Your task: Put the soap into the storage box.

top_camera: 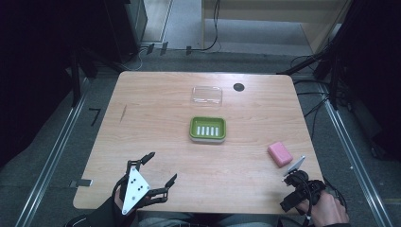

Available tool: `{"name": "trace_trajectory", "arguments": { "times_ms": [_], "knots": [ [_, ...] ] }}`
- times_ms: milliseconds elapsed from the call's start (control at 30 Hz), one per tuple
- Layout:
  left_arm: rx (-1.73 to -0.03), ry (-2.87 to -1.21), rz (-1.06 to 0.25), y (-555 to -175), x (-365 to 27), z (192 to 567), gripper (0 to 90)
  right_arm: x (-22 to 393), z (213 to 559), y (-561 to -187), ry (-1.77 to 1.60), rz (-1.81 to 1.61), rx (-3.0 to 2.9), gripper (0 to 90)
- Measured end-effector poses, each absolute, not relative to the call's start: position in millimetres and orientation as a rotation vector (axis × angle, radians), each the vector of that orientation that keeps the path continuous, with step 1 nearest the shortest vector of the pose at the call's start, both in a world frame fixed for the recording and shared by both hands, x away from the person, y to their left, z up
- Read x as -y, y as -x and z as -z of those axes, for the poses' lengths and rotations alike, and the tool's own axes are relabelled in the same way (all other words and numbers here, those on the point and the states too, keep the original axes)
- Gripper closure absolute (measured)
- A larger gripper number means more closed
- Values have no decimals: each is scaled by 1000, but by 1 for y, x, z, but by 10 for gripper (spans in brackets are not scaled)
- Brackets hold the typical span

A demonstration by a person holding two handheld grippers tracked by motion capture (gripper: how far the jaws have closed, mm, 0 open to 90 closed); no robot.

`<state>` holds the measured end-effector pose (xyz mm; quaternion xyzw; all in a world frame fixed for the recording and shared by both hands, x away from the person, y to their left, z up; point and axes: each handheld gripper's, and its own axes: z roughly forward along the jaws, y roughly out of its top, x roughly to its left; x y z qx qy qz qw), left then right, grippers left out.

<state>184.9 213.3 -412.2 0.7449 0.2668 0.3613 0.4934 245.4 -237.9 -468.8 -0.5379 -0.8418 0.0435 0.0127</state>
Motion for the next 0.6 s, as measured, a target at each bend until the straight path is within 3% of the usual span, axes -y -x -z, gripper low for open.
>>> {"name": "trace_trajectory", "arguments": {
  "times_ms": [600],
  "knots": [
    [-637, -1812, -870, -186, -211, 413, 136, 234, 467, -246, 1636, -86, 2694, 11]
  ]
}}
